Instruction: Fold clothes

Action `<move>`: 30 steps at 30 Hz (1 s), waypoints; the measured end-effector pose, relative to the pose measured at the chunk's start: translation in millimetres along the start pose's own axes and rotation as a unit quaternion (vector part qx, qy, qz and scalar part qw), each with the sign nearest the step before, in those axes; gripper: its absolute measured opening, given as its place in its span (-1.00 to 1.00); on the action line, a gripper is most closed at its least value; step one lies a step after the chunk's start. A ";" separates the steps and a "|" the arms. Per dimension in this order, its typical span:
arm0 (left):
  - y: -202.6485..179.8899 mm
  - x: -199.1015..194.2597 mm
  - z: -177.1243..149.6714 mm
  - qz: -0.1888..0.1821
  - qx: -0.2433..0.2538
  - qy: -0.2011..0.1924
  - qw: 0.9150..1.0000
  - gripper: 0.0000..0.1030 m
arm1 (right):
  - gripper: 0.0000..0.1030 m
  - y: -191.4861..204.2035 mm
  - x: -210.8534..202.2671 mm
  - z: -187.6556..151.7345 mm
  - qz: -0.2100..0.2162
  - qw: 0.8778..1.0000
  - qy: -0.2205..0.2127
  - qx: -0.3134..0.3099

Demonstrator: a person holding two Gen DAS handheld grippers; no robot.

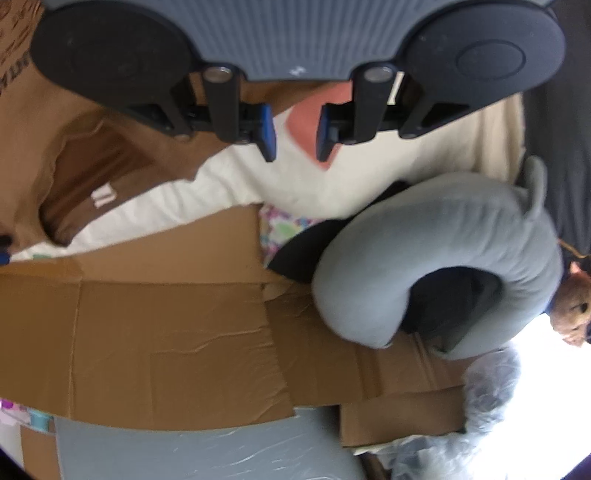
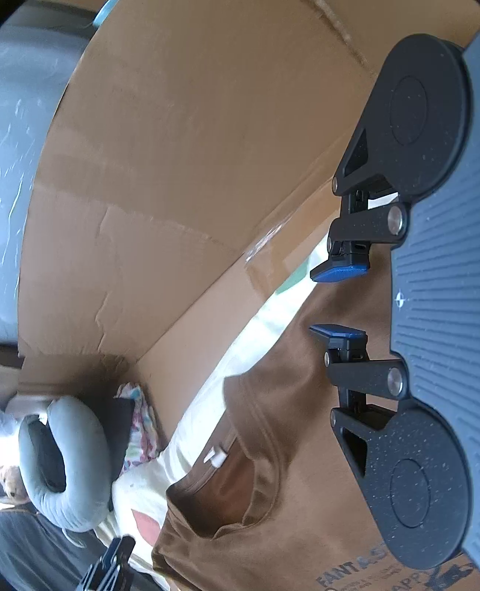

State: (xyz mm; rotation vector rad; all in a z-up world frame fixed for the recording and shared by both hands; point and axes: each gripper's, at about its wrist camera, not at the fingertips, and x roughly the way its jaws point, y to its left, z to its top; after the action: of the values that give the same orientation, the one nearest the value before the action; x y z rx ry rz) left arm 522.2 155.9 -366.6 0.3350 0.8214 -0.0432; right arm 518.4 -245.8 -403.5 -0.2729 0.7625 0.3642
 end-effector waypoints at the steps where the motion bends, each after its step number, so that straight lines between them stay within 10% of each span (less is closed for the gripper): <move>1: -2.3 3.5 1.4 -0.003 -0.005 -0.001 1.000 -0.52 | -0.38 2.3 2.0 2.0 0.002 1.000 -0.003 -0.004; 30: -59.5 71.5 -11.9 -0.107 0.189 0.038 0.975 -0.12 | -0.24 50.0 65.0 40.9 0.118 0.985 0.015 -0.127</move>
State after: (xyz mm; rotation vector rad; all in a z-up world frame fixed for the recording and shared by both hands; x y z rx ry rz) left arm 552.7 109.8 -442.3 0.6087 0.9216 -0.3949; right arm 566.2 -171.3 -426.8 -0.4304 0.7803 0.6846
